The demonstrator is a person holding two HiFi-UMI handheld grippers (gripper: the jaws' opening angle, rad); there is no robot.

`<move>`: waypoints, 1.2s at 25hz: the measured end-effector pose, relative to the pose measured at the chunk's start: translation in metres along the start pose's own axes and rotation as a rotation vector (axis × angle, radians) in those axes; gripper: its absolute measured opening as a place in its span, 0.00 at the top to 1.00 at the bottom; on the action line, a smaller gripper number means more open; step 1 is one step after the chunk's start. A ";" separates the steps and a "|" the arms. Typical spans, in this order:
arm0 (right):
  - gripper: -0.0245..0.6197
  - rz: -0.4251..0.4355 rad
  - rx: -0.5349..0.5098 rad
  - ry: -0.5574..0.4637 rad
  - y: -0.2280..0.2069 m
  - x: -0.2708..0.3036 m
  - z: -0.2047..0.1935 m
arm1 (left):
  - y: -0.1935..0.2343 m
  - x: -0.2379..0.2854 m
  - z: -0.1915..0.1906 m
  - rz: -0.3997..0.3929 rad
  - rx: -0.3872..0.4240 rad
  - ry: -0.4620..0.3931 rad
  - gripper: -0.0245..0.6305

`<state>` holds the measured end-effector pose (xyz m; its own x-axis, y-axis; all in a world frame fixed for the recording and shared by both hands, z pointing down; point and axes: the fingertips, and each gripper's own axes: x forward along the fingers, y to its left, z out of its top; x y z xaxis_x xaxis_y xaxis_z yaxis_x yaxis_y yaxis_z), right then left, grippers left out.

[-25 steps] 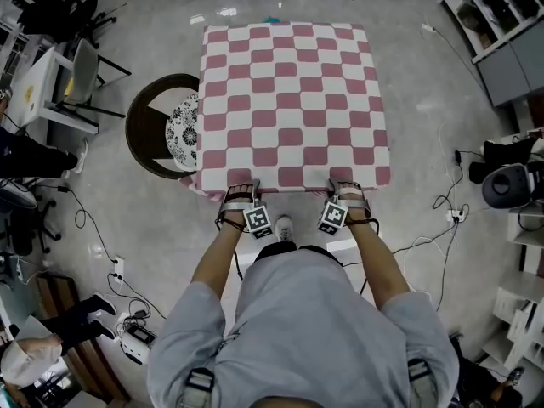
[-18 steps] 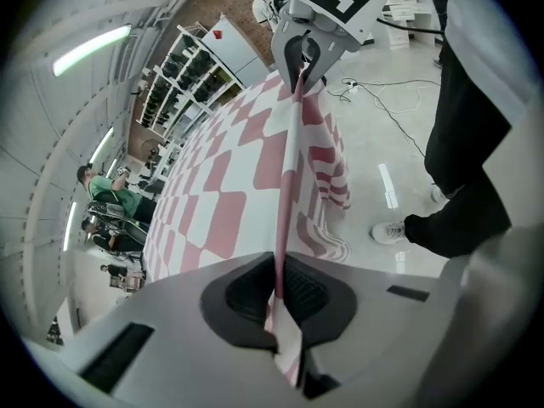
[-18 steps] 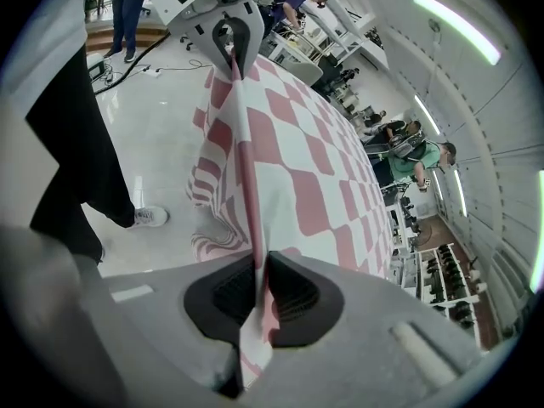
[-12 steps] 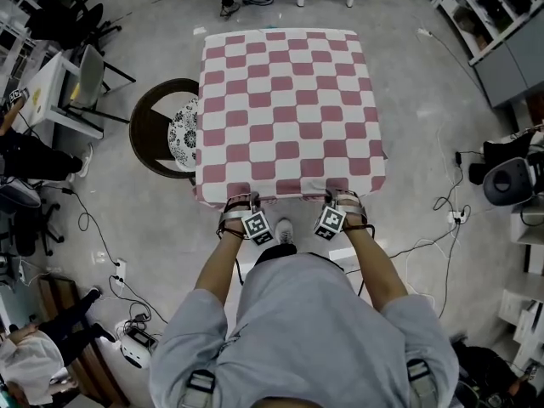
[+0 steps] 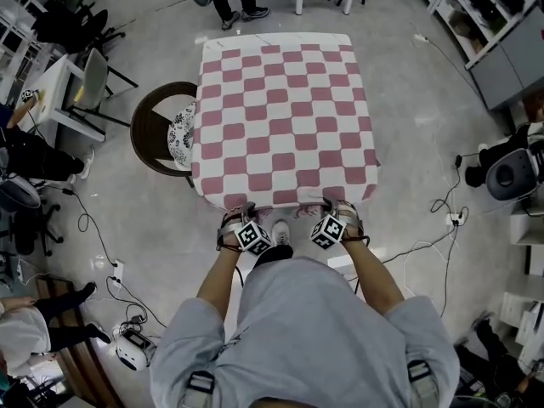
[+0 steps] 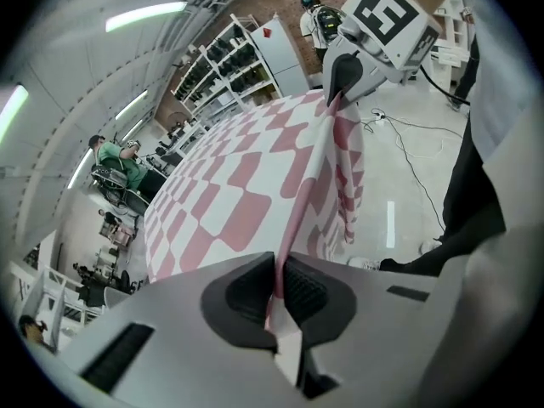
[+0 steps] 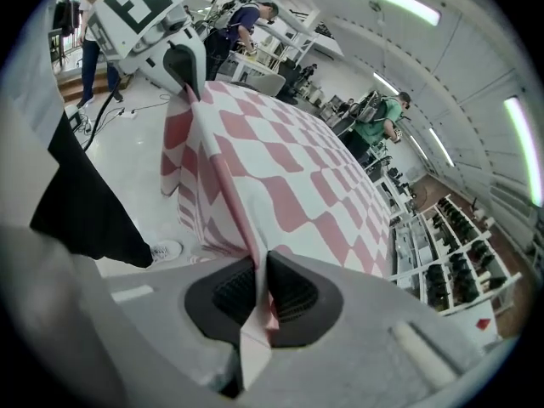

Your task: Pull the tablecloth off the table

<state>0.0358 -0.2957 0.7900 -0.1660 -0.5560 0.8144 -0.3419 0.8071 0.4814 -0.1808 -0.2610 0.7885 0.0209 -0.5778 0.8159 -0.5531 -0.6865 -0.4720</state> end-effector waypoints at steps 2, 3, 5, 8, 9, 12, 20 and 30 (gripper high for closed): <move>0.94 -0.012 0.023 -0.010 0.025 -0.017 -0.015 | -0.032 -0.014 -0.010 0.007 -0.016 -0.001 0.95; 0.94 -0.016 0.031 -0.015 0.041 -0.026 -0.026 | -0.051 -0.022 -0.016 0.011 -0.018 -0.004 0.95; 0.94 -0.020 0.044 -0.026 0.066 -0.039 -0.044 | -0.082 -0.035 -0.023 0.022 -0.019 -0.013 0.95; 0.94 -0.033 0.076 -0.041 0.070 -0.059 -0.053 | -0.093 -0.053 -0.018 0.034 -0.052 -0.035 0.95; 0.94 -0.038 0.098 -0.046 0.072 -0.067 -0.055 | -0.097 -0.060 -0.017 0.035 -0.074 -0.043 0.95; 0.94 -0.042 0.185 -0.068 0.097 -0.092 -0.074 | -0.128 -0.084 -0.020 0.041 -0.156 -0.068 0.95; 0.94 -0.062 0.338 -0.159 0.140 -0.157 -0.111 | -0.181 -0.142 -0.019 0.107 -0.281 -0.125 0.95; 0.94 -0.096 0.444 -0.322 0.090 -0.253 -0.093 | -0.146 -0.240 0.028 0.234 -0.451 -0.236 0.95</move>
<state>0.1334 -0.0639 0.6577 -0.3651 -0.7120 0.5998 -0.7150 0.6271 0.3092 -0.0820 -0.0344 0.6527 0.0117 -0.8108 0.5852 -0.8656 -0.3012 -0.4000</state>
